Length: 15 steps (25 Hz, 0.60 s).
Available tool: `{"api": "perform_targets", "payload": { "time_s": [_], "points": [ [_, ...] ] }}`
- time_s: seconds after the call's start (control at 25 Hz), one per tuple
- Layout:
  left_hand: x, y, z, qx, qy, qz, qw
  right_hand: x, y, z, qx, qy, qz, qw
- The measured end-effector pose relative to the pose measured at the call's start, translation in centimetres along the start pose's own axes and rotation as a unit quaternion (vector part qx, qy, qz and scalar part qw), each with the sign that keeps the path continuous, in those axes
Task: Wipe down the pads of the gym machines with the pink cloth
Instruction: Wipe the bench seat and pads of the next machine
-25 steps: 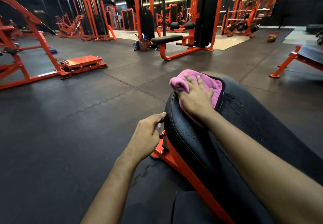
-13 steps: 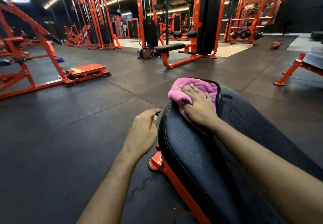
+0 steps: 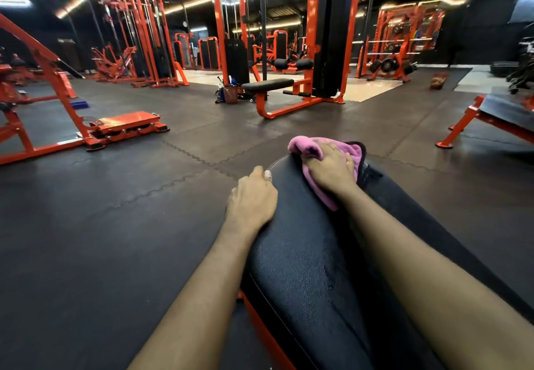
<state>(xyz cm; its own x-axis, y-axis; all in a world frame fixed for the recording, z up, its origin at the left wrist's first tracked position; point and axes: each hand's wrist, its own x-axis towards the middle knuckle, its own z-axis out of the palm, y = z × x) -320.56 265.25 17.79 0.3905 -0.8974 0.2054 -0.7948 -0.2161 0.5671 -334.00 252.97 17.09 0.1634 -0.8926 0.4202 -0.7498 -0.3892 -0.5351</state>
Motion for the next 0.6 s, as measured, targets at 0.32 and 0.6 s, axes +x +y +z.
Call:
{"api": "perform_targets", "payload": {
  "time_s": [0.32, 0.6],
  "points": [
    [-0.1, -0.2, 0.0, -0.019, 0.026, 0.011, 0.999, 1.9, 4.0, -1.3, -0.007, 0.035, 0.055, 0.998],
    [0.0, -0.5, 0.2, -0.030, 0.037, 0.018, 0.999, 2.6, 6.8, -2.5, -0.001, 0.006, 0.121, 0.993]
  ]
}}
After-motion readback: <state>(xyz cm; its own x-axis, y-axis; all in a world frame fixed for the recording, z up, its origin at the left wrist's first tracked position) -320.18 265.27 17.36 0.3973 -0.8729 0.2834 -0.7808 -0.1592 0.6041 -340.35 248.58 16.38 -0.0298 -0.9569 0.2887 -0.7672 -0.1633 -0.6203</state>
